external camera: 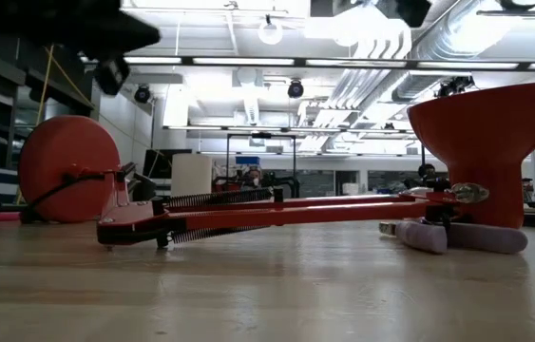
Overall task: Screw lightbulb
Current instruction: Return to home position
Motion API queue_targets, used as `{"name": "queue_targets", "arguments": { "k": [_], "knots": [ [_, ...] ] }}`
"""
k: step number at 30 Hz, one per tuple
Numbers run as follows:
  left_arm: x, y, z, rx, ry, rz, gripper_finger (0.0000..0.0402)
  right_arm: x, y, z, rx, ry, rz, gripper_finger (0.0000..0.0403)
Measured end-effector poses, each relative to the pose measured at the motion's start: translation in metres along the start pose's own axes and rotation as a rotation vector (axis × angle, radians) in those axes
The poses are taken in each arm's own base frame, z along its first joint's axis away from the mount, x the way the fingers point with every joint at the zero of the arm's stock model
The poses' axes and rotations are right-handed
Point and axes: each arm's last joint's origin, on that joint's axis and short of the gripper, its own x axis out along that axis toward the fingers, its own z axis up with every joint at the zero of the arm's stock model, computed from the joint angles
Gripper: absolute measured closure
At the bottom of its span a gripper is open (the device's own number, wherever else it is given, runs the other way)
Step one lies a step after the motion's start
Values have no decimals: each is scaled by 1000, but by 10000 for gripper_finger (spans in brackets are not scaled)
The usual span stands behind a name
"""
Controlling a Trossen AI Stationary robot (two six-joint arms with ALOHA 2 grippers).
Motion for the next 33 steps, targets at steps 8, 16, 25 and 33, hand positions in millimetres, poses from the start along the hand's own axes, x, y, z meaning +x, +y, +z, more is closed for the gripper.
{"name": "queue_targets", "arguments": {
  "k": [8,16,25,33],
  "knots": [
    [-38,34,-42,-95,-234,-84,401,-33,21,8,28,-165,-21,39],
    [-50,48,-61,-100,-168,5,402,-67,38,4,51,-164,67,39],
    [-52,54,-68,-83,-116,121,401,-94,45,-6,-119,-177,98,39],
    [-51,55,-69,-81,-109,123,401,-95,1,-66,-320,-549,182,39]
  ]
}}
